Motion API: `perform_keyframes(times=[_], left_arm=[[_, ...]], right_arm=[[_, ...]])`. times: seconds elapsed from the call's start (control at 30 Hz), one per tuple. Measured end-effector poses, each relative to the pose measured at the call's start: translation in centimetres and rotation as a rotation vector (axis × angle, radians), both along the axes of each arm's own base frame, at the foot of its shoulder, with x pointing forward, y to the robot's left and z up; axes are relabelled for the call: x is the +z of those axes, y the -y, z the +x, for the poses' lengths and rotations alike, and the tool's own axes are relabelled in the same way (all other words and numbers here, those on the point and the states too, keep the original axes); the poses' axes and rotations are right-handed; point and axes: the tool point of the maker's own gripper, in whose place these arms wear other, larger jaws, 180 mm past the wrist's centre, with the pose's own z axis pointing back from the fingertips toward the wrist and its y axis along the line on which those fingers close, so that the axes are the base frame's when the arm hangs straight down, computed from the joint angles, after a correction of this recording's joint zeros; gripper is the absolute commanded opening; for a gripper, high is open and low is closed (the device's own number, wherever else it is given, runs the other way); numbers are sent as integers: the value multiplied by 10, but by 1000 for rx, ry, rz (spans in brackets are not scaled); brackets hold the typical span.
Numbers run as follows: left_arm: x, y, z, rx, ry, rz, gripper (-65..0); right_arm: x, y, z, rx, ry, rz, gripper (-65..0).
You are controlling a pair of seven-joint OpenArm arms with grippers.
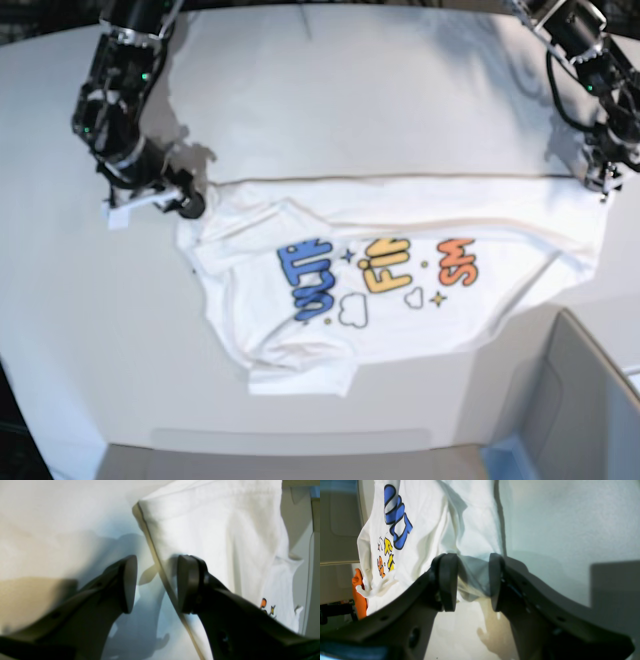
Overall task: Layout the t-shirt on the table in an organized manner, then fold the t-shirt properly
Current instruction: 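Drag the collar edge with both grippers away from the hem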
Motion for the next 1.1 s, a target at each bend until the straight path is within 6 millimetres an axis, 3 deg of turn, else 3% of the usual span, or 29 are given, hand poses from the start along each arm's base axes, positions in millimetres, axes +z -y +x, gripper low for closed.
perform_keyframes(times=[0.13, 0.27, 0.37, 0.57, 0.73, 0.8, 0.87, 0.9, 0.97, 1.1], left_arm=[[-7, 2, 6, 13, 7, -33, -377], [-7, 2, 26, -2, 19, -41, -380], [-8, 7, 35, -30, 16, 5, -399], [-11, 13, 39, -45, 10, 20, -560], [-13, 16, 39, -55, 4, 10, -608], [-11, 23, 38, -84, -7, -20, -624], [1, 27, 40, -118, -2, -10, -625], [7, 27, 40, -126, 6, 10, -625], [15, 26, 40, -139, 26, 33, -625], [-7, 31, 16, -142, -47, 9, -626]], right_arm=[[0, 0, 0, 0, -1, 0, -433], [0, 1, 0, 0, -1, -1, -434], [0, -10, 2, 42, 2, -15, -447], [-1, -30, 1, 158, -10, -63, -650], [9, -19, 10, 137, 14, -85, -650], [32, -17, 8, 153, 71, -136, -650], [66, -21, 4, 170, 186, -153, -650], [72, -21, 3, 168, 204, -159, -650], [65, -12, 1, 144, 178, -154, -650], [48, 28, -20, 32, 103, -186, -650]])
